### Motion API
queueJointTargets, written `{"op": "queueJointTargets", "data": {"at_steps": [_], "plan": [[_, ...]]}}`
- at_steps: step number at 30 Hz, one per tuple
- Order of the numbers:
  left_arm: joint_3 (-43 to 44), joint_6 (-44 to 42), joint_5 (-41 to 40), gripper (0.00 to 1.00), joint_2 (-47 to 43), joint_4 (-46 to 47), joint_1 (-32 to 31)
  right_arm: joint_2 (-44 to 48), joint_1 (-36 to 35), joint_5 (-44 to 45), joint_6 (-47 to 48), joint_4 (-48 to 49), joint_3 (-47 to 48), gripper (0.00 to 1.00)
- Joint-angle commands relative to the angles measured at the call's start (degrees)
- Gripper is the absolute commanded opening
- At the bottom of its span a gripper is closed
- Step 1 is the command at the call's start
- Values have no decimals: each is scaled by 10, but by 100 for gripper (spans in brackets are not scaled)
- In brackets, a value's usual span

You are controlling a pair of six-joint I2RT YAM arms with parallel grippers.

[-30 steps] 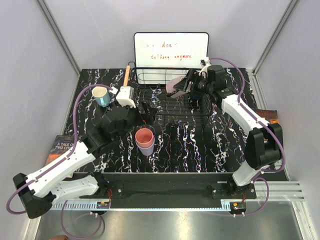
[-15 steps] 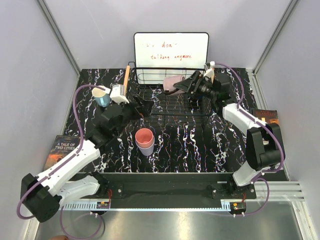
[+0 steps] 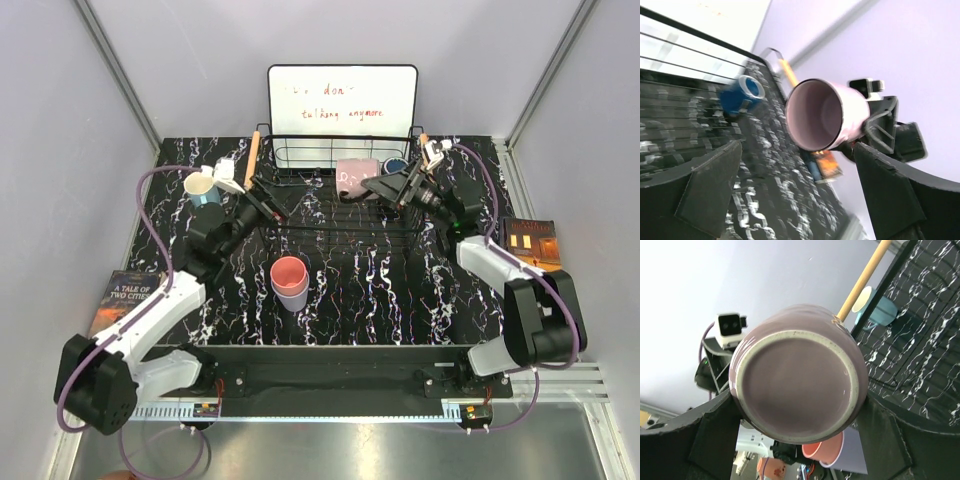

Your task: Unload the cups from the dish rack

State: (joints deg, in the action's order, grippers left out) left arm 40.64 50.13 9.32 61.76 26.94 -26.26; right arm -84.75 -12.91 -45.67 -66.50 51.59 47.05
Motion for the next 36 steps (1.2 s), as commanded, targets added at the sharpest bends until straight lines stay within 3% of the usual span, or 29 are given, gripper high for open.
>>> {"op": "queueJointTargets", "data": {"at_steps": [1,8,13,27,36], "plan": [[18,45,102,99,29,118,1,75,-9,-8,10,48,-28,0],[37,81,162,91,83,207,-2,116,-24,-2,62,-10,-64,0],[61,89,182,85,104,217,-17,106,-36,2,63,-1,-71,0],[59,89,189,84,121,219,-59,85,-53,14,70,3,-47,0],[70,-35,64,86,38,68,-56,137,-53,37,129,-84,-45,0]]}}
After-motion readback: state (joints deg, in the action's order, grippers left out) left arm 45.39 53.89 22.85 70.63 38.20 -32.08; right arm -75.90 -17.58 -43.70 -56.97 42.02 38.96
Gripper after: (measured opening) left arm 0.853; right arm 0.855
